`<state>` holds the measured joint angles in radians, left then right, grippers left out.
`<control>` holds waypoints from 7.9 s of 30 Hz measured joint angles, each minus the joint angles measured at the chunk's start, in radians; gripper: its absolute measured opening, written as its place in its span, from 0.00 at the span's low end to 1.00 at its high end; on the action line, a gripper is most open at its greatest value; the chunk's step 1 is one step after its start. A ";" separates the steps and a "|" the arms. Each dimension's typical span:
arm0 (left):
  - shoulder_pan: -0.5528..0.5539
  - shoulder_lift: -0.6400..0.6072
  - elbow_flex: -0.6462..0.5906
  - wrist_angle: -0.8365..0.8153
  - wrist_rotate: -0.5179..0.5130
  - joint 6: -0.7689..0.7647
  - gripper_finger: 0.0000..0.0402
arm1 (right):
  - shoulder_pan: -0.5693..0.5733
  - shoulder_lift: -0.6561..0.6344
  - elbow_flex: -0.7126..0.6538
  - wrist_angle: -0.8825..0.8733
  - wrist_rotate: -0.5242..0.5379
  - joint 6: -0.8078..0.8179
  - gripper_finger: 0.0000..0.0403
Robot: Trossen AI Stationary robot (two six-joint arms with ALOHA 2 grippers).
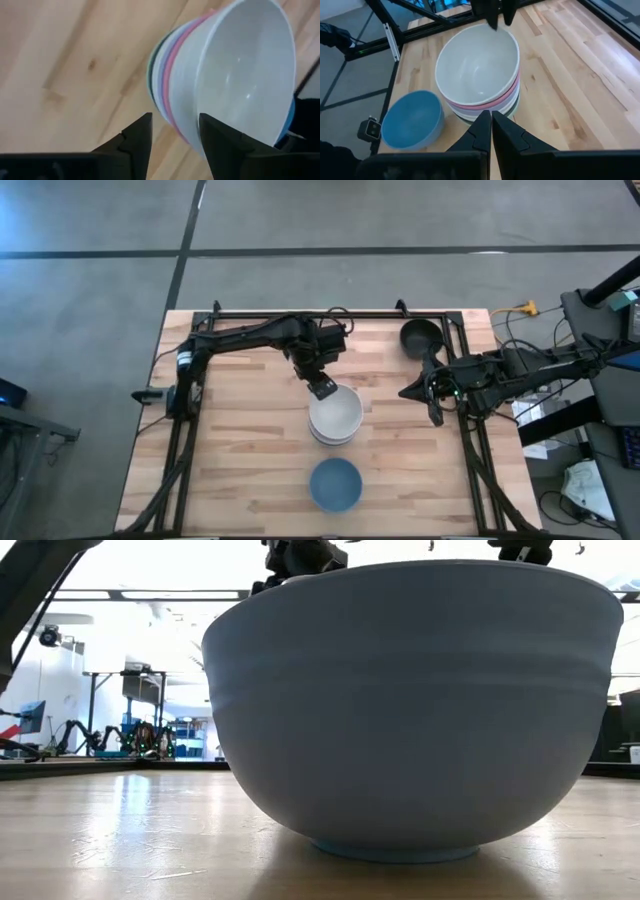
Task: Nest bowls inside each other
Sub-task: Stack the white bowl on top of the stacked pink bowl, then stack the black bowl on top of the stacked white bowl
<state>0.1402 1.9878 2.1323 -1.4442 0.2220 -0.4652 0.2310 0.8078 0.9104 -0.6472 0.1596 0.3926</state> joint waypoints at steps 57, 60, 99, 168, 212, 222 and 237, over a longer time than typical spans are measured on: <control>0.047 -0.010 -0.214 0.437 0.108 0.080 0.00 | 0.000 0.000 0.000 -0.001 0.000 0.001 0.02; 0.050 -0.010 -0.219 0.439 0.125 0.079 0.00 | 0.000 0.000 0.000 -0.001 0.000 0.001 0.02; -0.201 -0.148 -0.452 0.754 0.212 -0.052 0.00 | -0.009 0.142 -0.002 0.106 0.021 0.019 0.02; -0.193 -1.003 -1.295 0.635 -0.063 -0.096 0.00 | -0.404 0.043 -0.045 0.228 -0.416 -0.108 0.02; -0.193 -1.009 -1.356 0.702 -0.045 0.026 0.00 | 0.069 1.205 1.180 -0.772 -0.001 -0.756 0.02; -0.193 -1.009 -1.356 0.703 -0.045 0.007 0.00 | 0.068 1.224 1.153 -0.781 -0.053 -0.582 0.05; -0.193 -1.009 -1.374 0.704 -0.044 0.000 0.00 | 0.063 1.137 1.194 -0.728 -0.084 -0.498 0.30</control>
<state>-0.0532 0.9791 0.7586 -0.7406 0.1776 -0.4656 0.2943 1.9444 2.1043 -1.3749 0.0759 -0.1052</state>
